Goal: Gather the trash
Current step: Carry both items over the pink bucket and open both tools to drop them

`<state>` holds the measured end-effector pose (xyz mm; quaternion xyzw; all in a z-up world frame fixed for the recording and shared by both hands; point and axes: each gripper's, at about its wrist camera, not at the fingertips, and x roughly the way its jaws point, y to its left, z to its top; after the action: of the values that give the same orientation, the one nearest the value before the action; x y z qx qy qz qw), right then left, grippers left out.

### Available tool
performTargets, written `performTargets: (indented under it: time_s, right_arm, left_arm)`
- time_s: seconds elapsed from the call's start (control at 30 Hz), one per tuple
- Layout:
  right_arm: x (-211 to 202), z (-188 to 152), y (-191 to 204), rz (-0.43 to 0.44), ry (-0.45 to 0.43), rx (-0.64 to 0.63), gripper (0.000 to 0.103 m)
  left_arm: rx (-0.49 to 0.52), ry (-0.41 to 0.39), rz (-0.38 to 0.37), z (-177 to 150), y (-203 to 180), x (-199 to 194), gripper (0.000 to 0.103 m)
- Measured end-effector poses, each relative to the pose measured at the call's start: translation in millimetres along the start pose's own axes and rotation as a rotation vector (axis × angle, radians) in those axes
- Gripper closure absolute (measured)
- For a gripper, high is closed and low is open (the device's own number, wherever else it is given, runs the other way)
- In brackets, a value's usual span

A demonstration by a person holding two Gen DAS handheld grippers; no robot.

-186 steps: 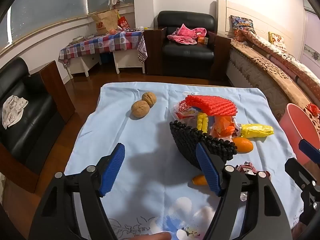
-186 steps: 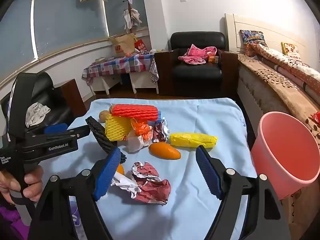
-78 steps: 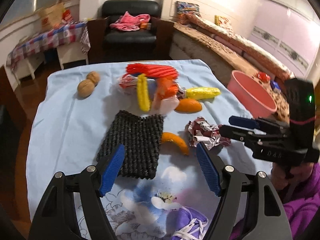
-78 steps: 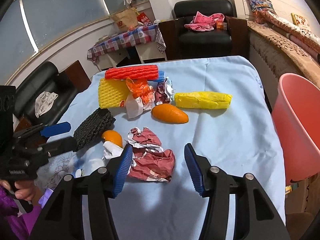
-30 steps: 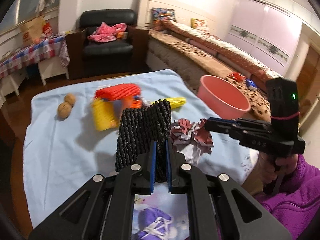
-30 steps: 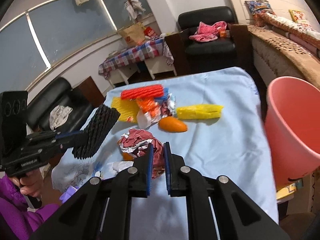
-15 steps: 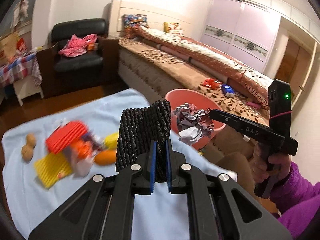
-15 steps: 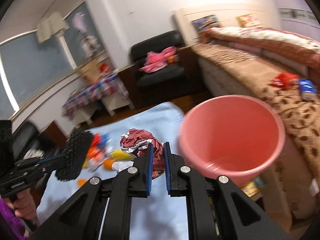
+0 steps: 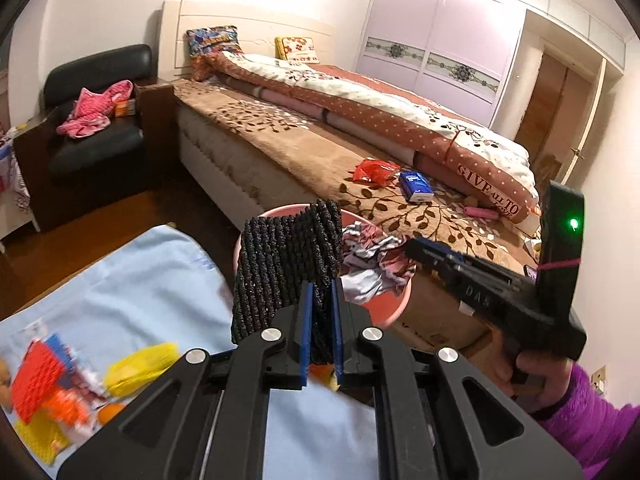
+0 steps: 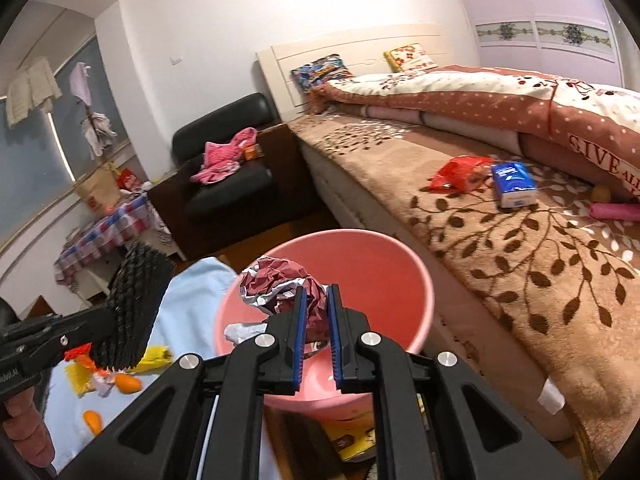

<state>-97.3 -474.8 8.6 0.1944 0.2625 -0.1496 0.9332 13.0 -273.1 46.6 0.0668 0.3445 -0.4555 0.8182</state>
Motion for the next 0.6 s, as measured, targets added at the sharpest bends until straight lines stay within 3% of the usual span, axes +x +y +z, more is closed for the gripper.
performTargets:
  time_s: [0.6]
  right_arm:
    - [34.3, -8.6, -23.4, -0.079, 0.026, -0.001, 0.093]
  left_arm:
    - [-0.044, 0.14, 0.001, 13.0, -5.7, 94.2, 0.094]
